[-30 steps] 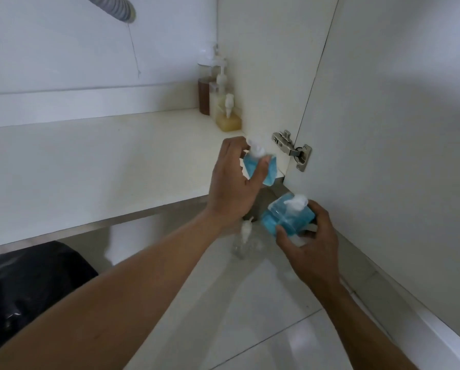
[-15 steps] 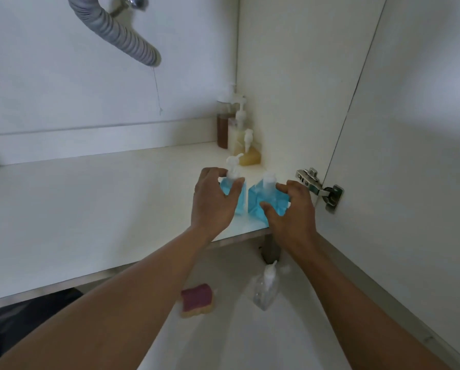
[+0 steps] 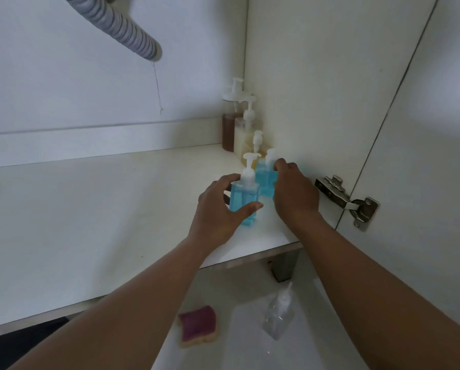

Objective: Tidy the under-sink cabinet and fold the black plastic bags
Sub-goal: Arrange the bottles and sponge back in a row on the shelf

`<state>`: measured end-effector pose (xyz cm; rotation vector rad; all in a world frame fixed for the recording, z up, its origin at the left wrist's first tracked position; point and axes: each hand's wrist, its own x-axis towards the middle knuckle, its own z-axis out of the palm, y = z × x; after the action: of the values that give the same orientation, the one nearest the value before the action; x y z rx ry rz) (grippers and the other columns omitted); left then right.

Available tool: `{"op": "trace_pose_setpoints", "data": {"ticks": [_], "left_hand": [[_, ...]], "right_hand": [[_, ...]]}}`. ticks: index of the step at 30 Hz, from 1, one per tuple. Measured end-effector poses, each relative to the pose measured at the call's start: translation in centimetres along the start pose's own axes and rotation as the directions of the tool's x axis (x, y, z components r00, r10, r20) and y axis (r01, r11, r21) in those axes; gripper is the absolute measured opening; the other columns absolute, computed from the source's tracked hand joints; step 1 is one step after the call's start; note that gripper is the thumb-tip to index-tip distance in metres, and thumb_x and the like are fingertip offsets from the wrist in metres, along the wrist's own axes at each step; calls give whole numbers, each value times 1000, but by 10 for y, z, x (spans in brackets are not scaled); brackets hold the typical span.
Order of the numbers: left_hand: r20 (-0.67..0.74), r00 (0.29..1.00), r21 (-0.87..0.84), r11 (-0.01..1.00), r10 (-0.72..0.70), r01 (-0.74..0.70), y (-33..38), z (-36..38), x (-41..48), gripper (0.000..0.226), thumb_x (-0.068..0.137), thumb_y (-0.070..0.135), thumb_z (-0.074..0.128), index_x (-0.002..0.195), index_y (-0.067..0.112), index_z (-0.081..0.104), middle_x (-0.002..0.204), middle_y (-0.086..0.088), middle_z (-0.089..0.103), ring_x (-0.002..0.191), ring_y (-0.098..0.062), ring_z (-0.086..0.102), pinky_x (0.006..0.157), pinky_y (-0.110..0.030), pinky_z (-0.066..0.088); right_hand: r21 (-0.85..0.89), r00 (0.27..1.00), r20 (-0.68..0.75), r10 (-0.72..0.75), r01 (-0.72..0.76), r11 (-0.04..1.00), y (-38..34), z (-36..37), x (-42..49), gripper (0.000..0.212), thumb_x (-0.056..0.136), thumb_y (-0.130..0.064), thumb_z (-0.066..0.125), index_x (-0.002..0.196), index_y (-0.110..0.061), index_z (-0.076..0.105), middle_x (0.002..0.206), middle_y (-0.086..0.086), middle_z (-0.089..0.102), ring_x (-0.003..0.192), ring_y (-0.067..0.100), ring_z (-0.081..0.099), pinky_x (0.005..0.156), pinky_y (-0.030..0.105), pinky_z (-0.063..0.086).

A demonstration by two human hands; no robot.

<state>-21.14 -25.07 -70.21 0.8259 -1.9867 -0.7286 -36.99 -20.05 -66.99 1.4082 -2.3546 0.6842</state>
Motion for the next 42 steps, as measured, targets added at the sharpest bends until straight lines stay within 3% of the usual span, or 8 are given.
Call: {"op": "trace_pose_setpoints", "data": {"ticks": [9, 14, 16, 19, 23, 29, 33, 42], "left_hand": [[-19, 999, -12, 999, 32, -32, -7, 2, -3, 69, 75, 45, 83, 130, 23, 49, 122, 3, 61, 96, -16, 62, 83, -36, 61], [-33, 998, -29, 999, -47, 46, -4, -1, -4, 72, 69, 43, 88, 126, 23, 48, 110, 8, 61, 92, -13, 63, 79, -24, 59], [-44, 996, 3, 997, -78, 78, -5, -1, -4, 62, 68, 41, 91, 111, 25, 50, 102, 7, 63, 89, -13, 63, 75, -23, 58], [-33, 993, 43, 993, -109, 111, -6, -1, -4, 50, 69, 39, 91, 99, 23, 55, 96, 6, 65, 87, -13, 64, 71, -19, 55], [-10, 995, 50, 994, -101, 101, -2, -2, -4, 43, 72, 34, 89, 101, 14, 64, 96, 3, 70, 85, -13, 67, 68, -12, 53], [162, 986, 185, 981, 27, -57, -4, 1, -7, 30, 85, 34, 79, 112, 25, 70, 105, 10, 73, 92, -9, 68, 85, -39, 58], [247, 969, 338, 934, 27, -112, -1, 2, -8, 42, 95, 45, 60, 136, 33, 58, 134, 12, 63, 125, -11, 55, 110, -39, 41], [194, 981, 371, 926, 2, -75, -6, 5, -8, 39, 93, 44, 61, 128, 27, 61, 126, 10, 64, 121, -12, 53, 108, -32, 37]], "right_hand": [[-116, 998, 58, -9, 16, 993, 6, 22, 40, 30, 93, -6, 49, 122, -8, 54, 124, 10, 46, 106, 33, 59, 74, 42, 51], [-169, 992, 126, 3, 19, 985, 9, 27, 40, 51, 91, -9, 57, 138, -4, 38, 132, 13, 37, 116, 30, 50, 79, 42, 50], [-62, 987, 160, 22, -12, 998, 9, 24, 34, 63, 92, -9, 55, 149, -9, 26, 139, 14, 34, 122, 32, 46, 86, 44, 49], [423, 985, 59, 160, -170, 890, 2, 14, 9, 45, 100, -16, 44, 145, -19, 36, 137, 8, 47, 118, 26, 53, 91, 36, 48], [656, 985, -138, 107, 10, 755, -11, -2, -37, 29, 95, -52, 52, 111, -28, 51, 104, -13, 58, 91, 9, 60, 76, 29, 56], [521, 983, -77, 168, -104, 847, -12, -2, -42, 53, 76, -68, 67, 110, -31, 47, 103, -17, 51, 89, 6, 57, 74, 24, 50], [478, 970, -126, 207, -123, 870, -2, -1, -26, 46, 88, -47, 67, 119, -23, 43, 113, -8, 54, 95, 8, 55, 71, 25, 45], [90, 980, -199, 2, 16, 996, 10, 27, 13, 26, 96, -30, 59, 118, -17, 54, 131, 7, 47, 89, 27, 65, 66, 39, 58]]}}
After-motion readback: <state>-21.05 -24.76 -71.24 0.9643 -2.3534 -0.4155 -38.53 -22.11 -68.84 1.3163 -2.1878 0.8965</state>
